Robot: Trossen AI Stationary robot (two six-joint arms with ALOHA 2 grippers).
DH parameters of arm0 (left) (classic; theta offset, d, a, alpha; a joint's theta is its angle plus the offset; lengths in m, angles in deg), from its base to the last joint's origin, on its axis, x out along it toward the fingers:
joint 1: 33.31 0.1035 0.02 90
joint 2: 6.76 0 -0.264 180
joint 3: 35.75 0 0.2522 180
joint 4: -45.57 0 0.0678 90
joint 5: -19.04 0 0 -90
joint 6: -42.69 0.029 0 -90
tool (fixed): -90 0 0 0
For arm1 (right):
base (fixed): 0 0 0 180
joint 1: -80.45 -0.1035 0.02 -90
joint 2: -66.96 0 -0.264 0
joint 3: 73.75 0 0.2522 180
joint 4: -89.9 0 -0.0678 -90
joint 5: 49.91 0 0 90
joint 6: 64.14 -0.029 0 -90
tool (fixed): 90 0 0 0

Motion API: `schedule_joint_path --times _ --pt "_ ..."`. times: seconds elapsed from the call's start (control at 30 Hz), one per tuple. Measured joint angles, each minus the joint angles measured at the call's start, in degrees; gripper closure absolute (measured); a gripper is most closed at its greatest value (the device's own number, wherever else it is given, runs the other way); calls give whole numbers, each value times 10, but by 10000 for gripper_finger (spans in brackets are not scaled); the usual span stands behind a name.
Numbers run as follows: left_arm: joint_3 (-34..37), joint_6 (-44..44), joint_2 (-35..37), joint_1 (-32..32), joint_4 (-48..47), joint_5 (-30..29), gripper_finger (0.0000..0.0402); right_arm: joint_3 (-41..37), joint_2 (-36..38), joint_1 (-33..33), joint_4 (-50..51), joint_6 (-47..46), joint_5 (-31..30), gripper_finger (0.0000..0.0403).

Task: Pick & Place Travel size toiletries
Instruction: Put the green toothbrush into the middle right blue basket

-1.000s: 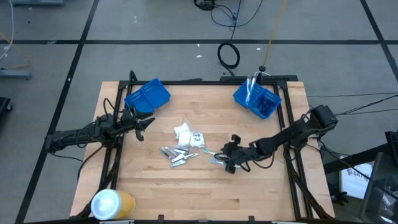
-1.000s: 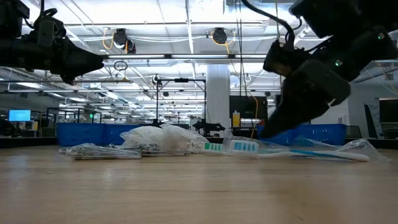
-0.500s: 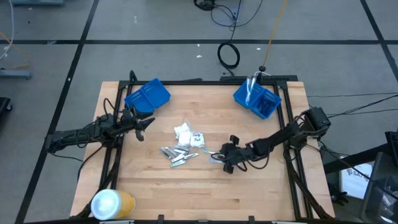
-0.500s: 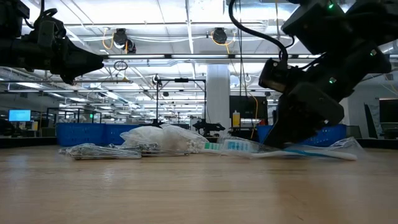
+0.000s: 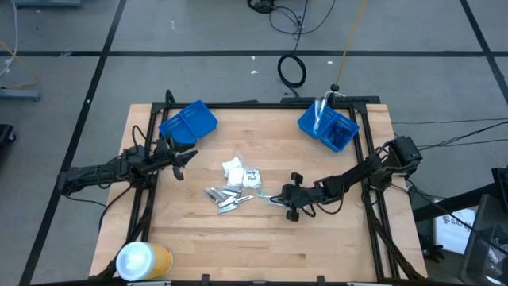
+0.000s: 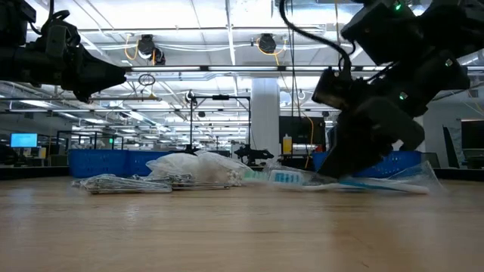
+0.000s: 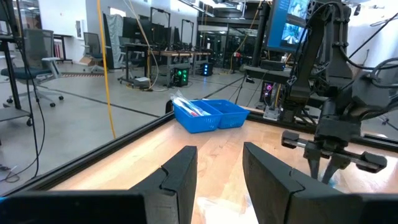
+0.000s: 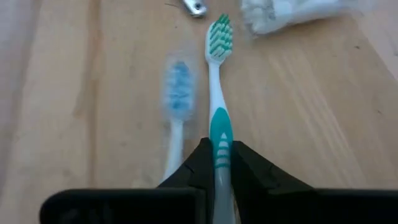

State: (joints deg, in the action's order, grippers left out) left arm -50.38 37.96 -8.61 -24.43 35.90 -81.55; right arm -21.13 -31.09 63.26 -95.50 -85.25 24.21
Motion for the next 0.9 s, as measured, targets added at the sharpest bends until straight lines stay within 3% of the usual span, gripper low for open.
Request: schedule_joint_path --times 0.33,0.6,0.8,0.9 --pt "0 0 0 0 0 0 275 1 109 3 -18 56 -95 388" --pt "0 0 0 0 0 0 275 1 192 14 -11 75 -265 388" --pt "0 0 0 0 0 0 275 0 219 48 -19 112 -434 388" --pt "0 0 0 0 0 0 275 -17 223 78 -52 119 -465 388"
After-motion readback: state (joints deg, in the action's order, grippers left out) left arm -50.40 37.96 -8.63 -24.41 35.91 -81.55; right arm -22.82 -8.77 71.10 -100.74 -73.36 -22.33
